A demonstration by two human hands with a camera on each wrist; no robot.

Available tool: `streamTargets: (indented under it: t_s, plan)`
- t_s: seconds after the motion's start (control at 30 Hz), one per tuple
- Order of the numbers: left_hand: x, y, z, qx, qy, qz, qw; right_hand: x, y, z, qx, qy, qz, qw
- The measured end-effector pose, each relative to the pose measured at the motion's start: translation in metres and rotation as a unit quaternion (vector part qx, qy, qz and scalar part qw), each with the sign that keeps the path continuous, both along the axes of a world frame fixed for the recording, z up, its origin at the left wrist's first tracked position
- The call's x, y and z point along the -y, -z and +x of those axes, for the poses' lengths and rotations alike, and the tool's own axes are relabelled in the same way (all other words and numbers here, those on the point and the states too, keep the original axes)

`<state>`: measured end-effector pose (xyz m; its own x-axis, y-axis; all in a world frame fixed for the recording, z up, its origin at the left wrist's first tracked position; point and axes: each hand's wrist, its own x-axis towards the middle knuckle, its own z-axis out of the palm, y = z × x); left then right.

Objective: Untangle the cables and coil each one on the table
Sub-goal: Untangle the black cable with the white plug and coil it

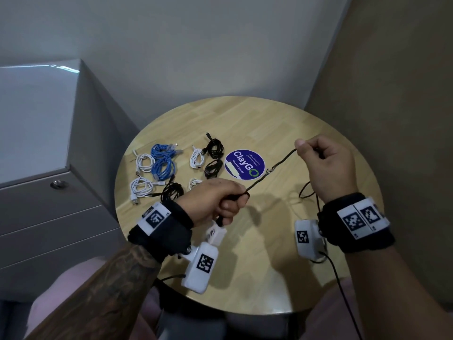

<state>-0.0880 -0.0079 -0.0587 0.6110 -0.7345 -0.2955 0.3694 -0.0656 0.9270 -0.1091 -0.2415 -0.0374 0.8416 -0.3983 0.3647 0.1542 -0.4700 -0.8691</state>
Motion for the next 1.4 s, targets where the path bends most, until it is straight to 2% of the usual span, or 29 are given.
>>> streamTargets:
  t_s: [0.07, 0.13, 0.17, 0.23, 0.33, 0.4, 0.47, 0.53, 0.6, 0.73, 0.83, 0.9, 0.97, 1.03, 1.13, 1.2, 1.3, 1.4]
  plan:
    - [-0.002, -0.007, 0.001, -0.082, 0.027, -0.111, 0.99, 0.002, 0.007, 0.005, -0.039, -0.012, -0.004, 0.999]
    - [-0.003, -0.015, 0.003, -0.137, 0.023, -0.233, 0.962, -0.002, 0.018, 0.009, -0.11, -0.064, -0.022, 0.992]
    - [-0.003, -0.018, 0.005, -0.153, -0.001, -0.287, 0.946, -0.007, 0.023, 0.009, -0.147, -0.103, -0.034, 0.983]
    - [-0.003, -0.02, 0.01, -0.177, -0.099, -0.359, 0.911, -0.023, 0.031, 0.005, -0.214, -0.19, -0.057, 0.957]
    - [-0.001, -0.016, 0.02, -0.178, -0.268, -0.397, 0.859, -0.047, 0.034, -0.003, -0.264, -0.298, -0.057, 0.916]
    - [-0.002, -0.011, 0.026, -0.165, -0.335, -0.401, 0.837, -0.055, 0.034, -0.008, -0.306, -0.333, -0.05, 0.89]
    - [-0.004, -0.008, 0.031, -0.138, -0.372, -0.377, 0.837, -0.06, 0.034, -0.012, -0.344, -0.362, -0.046, 0.865]
    - [-0.005, -0.003, 0.035, -0.119, -0.402, -0.35, 0.838, -0.064, 0.032, -0.016, -0.357, -0.381, -0.042, 0.852]
    - [-0.006, 0.003, 0.039, -0.097, -0.43, -0.333, 0.834, -0.066, 0.028, -0.018, -0.352, -0.359, -0.066, 0.862]
    - [-0.01, 0.013, 0.042, -0.036, -0.47, -0.304, 0.827, -0.058, 0.022, -0.014, -0.309, -0.248, -0.127, 0.909]
    - [-0.006, 0.012, 0.039, -0.014, -0.491, -0.298, 0.819, -0.05, 0.015, -0.015, -0.255, -0.234, -0.141, 0.928]
    - [-0.001, 0.01, 0.034, 0.033, -0.501, -0.253, 0.827, -0.048, 0.008, -0.018, -0.218, -0.25, -0.145, 0.932]
    - [0.006, 0.009, 0.027, 0.112, -0.475, -0.149, 0.86, -0.045, 0.002, -0.02, -0.179, -0.255, -0.158, 0.937]
    - [0.014, 0.011, 0.016, 0.18, -0.384, -0.061, 0.903, -0.037, -0.007, -0.02, -0.12, -0.216, -0.174, 0.953]
    - [0.022, 0.015, 0.003, 0.207, -0.229, 0.0, 0.951, -0.023, -0.019, -0.019, -0.052, -0.137, -0.193, 0.97]
    - [0.025, 0.014, -0.003, 0.237, -0.156, 0.032, 0.958, -0.016, -0.02, -0.019, -0.043, -0.115, -0.203, 0.972]
    - [0.025, 0.008, -0.006, 0.268, -0.099, 0.062, 0.956, -0.013, -0.015, -0.016, -0.041, -0.097, -0.217, 0.97]
    - [0.024, -0.001, -0.009, 0.198, -0.061, 0.023, 0.978, -0.015, -0.012, -0.013, -0.019, -0.081, -0.218, 0.972]
